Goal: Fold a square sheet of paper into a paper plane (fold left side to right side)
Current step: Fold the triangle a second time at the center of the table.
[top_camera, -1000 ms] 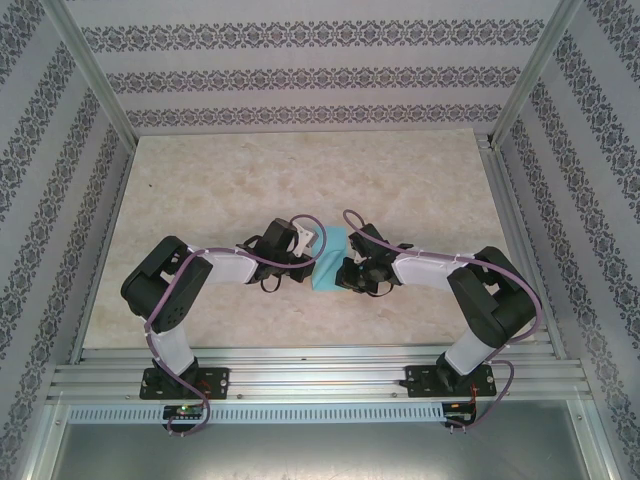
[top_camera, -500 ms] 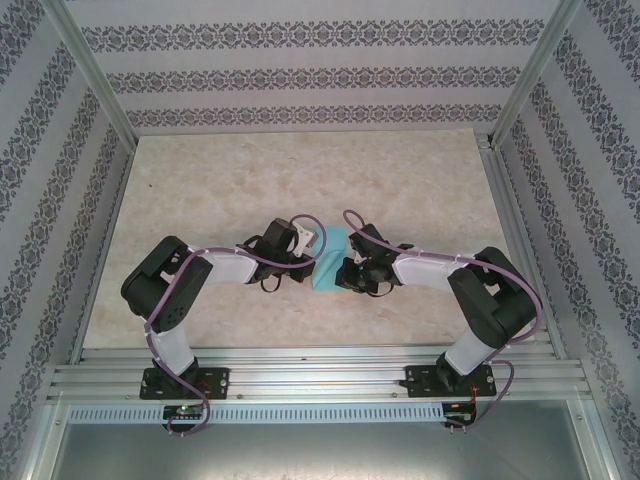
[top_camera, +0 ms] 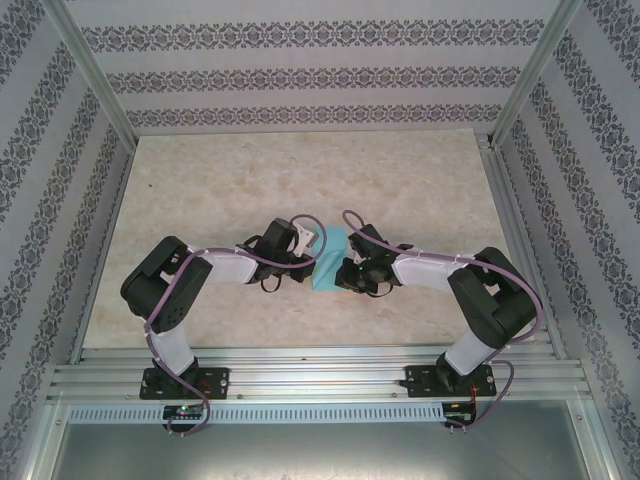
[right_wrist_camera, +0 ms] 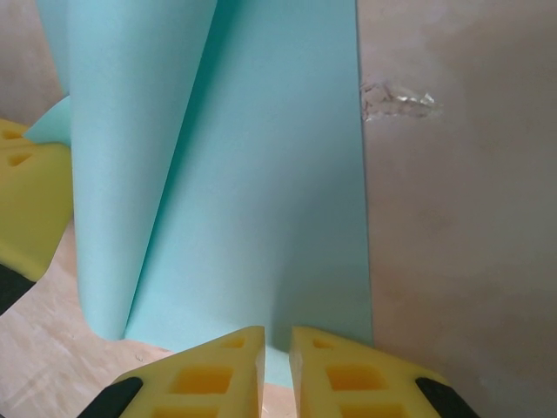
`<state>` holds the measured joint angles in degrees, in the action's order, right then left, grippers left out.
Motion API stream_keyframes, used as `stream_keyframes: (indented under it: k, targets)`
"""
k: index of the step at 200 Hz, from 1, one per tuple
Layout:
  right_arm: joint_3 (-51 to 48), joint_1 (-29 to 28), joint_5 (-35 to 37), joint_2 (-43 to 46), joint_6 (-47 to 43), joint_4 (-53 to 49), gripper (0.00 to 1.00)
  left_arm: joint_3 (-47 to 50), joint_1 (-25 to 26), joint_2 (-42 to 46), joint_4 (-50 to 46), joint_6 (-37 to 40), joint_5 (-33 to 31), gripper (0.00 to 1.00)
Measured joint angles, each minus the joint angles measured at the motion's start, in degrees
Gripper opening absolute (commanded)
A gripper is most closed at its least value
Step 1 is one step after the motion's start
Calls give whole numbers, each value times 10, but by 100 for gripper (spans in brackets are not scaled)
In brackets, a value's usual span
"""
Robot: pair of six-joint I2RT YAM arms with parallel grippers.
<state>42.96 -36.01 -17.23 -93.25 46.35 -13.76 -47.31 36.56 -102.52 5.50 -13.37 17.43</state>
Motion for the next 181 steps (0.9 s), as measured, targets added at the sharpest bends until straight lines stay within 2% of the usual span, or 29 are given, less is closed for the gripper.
stream_keyframes:
  k: [181]
  targets:
    - [1, 0, 1, 0, -2, -2, 17, 0, 7, 3, 0, 0, -8, 0]
